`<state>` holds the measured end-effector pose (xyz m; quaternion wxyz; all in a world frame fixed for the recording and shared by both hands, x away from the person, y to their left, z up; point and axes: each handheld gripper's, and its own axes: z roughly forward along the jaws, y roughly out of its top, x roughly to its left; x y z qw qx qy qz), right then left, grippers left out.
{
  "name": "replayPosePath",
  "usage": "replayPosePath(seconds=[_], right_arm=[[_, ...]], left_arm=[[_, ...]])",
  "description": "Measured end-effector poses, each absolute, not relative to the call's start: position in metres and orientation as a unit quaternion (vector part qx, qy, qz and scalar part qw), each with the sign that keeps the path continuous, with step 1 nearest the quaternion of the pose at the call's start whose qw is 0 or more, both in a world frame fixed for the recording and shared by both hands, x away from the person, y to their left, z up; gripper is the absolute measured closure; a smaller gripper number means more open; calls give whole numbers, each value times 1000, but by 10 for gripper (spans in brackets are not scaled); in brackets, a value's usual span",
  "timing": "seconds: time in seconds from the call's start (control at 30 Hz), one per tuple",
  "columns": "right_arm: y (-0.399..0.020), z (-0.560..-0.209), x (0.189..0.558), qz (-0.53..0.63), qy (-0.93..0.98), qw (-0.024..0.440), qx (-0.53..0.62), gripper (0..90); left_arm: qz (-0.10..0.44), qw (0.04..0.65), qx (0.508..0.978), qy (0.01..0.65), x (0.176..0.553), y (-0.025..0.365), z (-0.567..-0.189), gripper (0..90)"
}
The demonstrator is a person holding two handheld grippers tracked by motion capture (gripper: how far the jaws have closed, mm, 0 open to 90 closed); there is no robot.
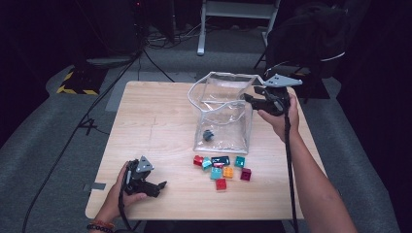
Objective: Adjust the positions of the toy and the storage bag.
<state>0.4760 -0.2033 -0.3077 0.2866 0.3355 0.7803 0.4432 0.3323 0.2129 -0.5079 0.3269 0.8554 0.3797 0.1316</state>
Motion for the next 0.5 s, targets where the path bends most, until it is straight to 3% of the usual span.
replayPosePath(seconds=[0.5], right_arm=[[-242, -307, 430, 456, 775, 298, 320, 478]], left_arm=[[131, 327, 855, 380, 332, 213, -508, 5]])
